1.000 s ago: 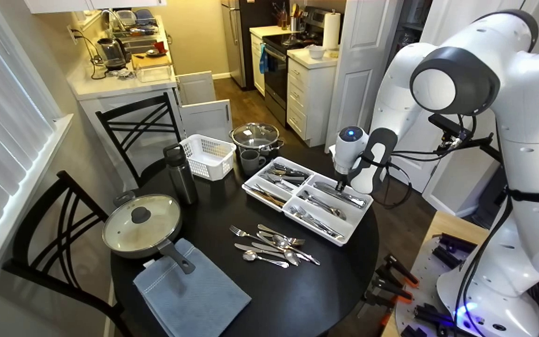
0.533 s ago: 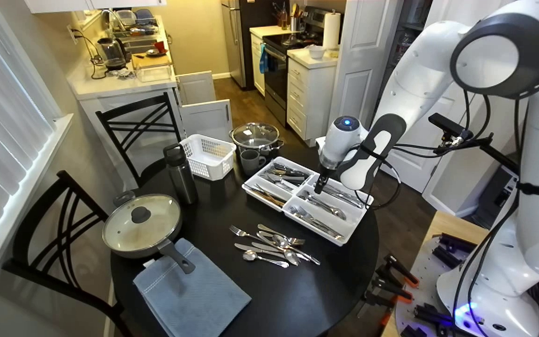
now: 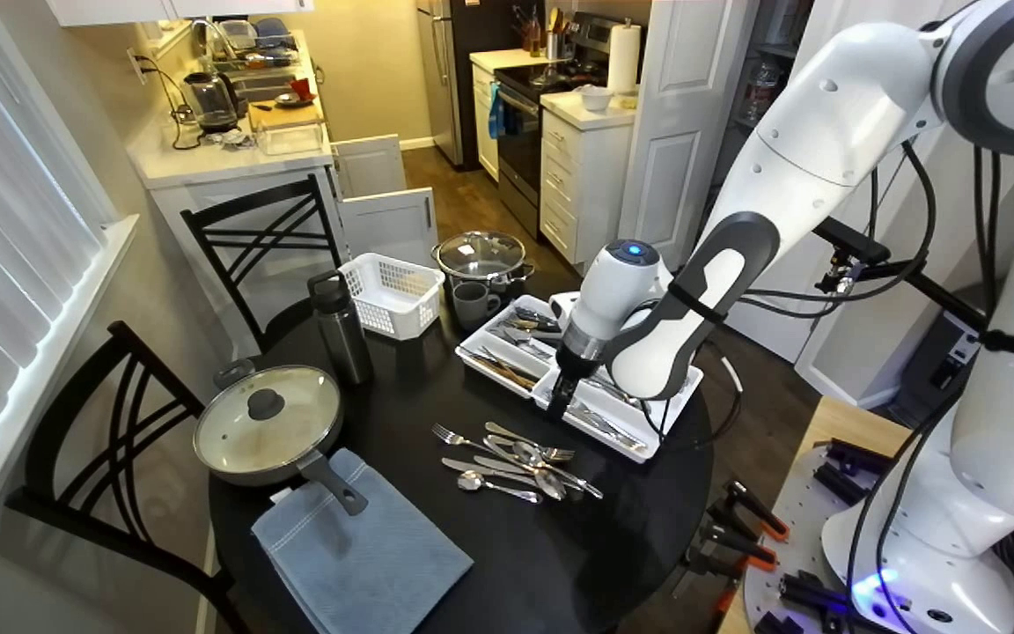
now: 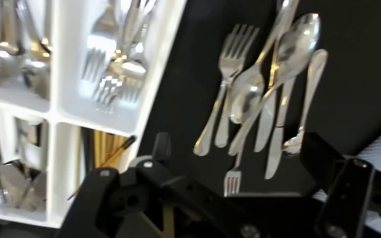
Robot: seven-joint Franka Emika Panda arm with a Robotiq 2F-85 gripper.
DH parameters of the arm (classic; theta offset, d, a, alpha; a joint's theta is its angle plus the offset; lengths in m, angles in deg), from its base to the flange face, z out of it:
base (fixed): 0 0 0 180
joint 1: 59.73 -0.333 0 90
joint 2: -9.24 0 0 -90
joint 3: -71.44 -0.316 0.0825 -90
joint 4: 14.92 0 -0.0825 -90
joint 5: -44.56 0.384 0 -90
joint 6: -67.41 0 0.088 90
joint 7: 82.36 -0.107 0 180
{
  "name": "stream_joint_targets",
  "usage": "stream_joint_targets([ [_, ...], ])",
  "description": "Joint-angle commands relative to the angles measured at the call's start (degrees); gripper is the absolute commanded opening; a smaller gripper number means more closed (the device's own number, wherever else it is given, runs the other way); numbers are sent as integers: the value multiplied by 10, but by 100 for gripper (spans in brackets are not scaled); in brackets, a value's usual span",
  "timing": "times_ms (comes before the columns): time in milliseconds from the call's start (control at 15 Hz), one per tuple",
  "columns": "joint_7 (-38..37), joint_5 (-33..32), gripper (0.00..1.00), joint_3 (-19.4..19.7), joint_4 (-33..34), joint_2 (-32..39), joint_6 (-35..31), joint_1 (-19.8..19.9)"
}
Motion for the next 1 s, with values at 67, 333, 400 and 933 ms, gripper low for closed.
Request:
stream_joint_targets([
  [67, 49, 28, 100, -103, -12, 36, 23, 67],
  [333, 52, 22, 100, -79, -23, 55, 40, 53],
  [400, 50, 17, 100, -69, -25, 58, 42, 48],
  [933, 41, 7, 100, -14, -30, 96, 48, 3],
])
